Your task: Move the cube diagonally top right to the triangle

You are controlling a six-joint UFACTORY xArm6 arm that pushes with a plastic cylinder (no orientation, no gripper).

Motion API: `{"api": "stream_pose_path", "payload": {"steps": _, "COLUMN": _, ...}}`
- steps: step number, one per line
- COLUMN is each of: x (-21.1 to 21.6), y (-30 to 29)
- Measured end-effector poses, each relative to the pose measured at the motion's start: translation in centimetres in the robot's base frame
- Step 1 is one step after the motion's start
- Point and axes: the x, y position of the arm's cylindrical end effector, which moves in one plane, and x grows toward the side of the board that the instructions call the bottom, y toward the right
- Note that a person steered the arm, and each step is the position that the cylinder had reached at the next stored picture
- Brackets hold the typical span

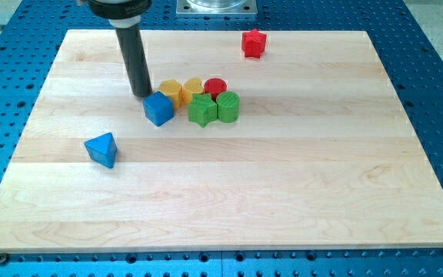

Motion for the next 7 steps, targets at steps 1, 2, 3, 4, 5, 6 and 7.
{"api": "stream_pose_path", "payload": {"steps": 1, "x": 0.8, "y": 2.0}}
{"api": "stream_pose_path", "payload": {"steps": 2, "x": -0.4, "y": 2.9}}
{"api": "stream_pose_path", "payload": {"steps": 3, "x": -0.7, "y": 2.9}}
{"api": "stream_pose_path", "payload": {"steps": 4, "x": 0.5, "y": 3.1}}
{"api": "stream_pose_path", "payload": {"steps": 5, "x": 0.0, "y": 2.9}}
{"api": "stream_pose_path", "payload": {"steps": 6, "x": 0.6, "y": -1.9}}
{"api": "stream_pose_path", "payload": {"steps": 7, "x": 3.5, "y": 1.7}}
